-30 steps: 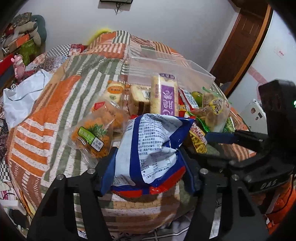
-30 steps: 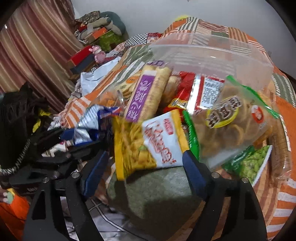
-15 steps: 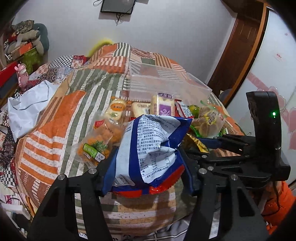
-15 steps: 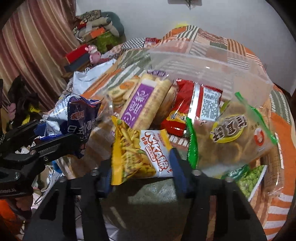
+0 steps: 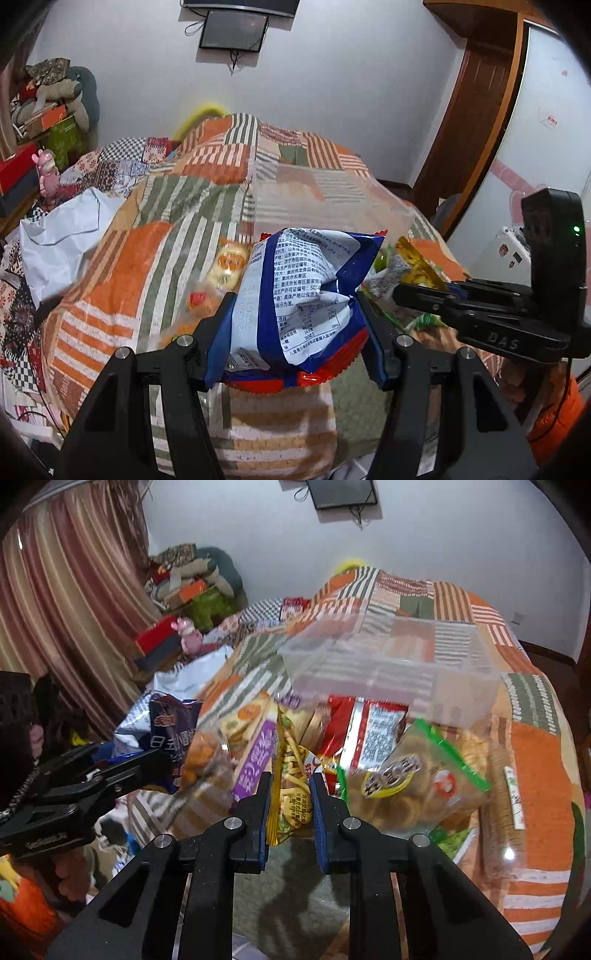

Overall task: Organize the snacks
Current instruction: 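Carry both bags over the clear box and open both tools to drop them, then grasp the orange nugget bag with the left tool while the right tool grasps the cookie roll, then carry both snacks into the clear box and open both tools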

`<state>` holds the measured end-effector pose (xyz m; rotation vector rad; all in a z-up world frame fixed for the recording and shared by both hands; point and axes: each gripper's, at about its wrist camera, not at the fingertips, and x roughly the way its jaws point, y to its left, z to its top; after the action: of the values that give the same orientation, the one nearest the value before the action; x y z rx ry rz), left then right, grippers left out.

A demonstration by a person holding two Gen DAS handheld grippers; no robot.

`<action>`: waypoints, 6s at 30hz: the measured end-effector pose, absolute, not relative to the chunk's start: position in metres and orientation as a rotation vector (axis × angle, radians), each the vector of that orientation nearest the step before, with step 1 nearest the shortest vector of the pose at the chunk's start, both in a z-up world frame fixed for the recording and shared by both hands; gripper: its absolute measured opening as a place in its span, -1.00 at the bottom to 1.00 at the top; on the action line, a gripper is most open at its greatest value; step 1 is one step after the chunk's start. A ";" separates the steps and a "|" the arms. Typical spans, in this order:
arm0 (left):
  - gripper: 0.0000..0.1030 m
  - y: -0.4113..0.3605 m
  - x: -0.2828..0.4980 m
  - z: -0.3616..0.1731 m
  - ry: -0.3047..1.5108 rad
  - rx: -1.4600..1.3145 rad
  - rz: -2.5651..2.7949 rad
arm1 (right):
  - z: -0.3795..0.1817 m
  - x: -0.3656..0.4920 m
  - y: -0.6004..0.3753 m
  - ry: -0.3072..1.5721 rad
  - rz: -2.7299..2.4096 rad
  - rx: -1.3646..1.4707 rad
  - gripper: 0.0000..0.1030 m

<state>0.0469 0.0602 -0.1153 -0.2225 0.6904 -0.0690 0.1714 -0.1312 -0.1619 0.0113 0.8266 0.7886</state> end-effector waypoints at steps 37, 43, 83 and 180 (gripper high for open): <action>0.17 0.032 0.190 -0.062 0.597 -0.119 -0.057 | -0.103 0.265 -0.185 0.580 0.583 0.087 -0.66; 0.17 0.032 0.220 -0.073 0.640 -0.111 -0.053 | -0.109 0.287 -0.181 0.606 0.586 0.088 -0.66; 0.73 0.059 0.235 -0.083 0.759 -0.147 -0.023 | -0.115 0.294 -0.169 0.682 0.611 -0.057 0.26; 0.02 0.080 0.152 -0.094 0.733 -0.175 -0.034 | -0.128 0.260 -0.227 0.667 0.547 0.075 -0.35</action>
<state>0.1524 0.0798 -0.0939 -0.1747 0.7333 -0.0343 0.2605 -0.2269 -0.1280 0.0748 0.6667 0.5466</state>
